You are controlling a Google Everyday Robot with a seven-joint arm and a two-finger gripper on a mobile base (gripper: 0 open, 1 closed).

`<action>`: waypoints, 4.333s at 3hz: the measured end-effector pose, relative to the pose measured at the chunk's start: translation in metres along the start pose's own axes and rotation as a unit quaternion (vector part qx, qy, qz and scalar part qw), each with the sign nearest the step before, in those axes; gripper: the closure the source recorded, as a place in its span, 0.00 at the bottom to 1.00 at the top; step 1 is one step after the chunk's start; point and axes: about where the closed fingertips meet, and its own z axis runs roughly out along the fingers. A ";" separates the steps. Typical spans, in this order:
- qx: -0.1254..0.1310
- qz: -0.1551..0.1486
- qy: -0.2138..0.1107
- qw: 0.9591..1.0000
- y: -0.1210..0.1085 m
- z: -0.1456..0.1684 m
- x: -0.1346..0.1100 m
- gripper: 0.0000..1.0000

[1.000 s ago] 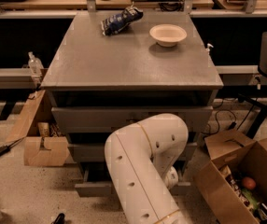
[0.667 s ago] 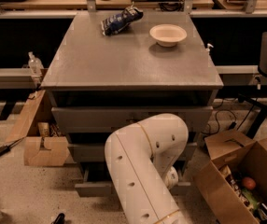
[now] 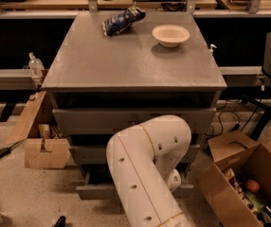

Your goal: Open bottom drawer

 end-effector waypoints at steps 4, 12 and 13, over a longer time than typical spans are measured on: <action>-0.018 0.004 0.005 1.000 0.006 0.014 0.003 0.03; -0.028 0.014 0.007 0.999 0.018 0.001 0.006 1.00; -0.028 0.014 0.007 0.999 0.018 0.001 0.006 0.81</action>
Offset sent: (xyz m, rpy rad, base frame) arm 0.0000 0.0000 0.0000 0.0000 0.0000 0.0000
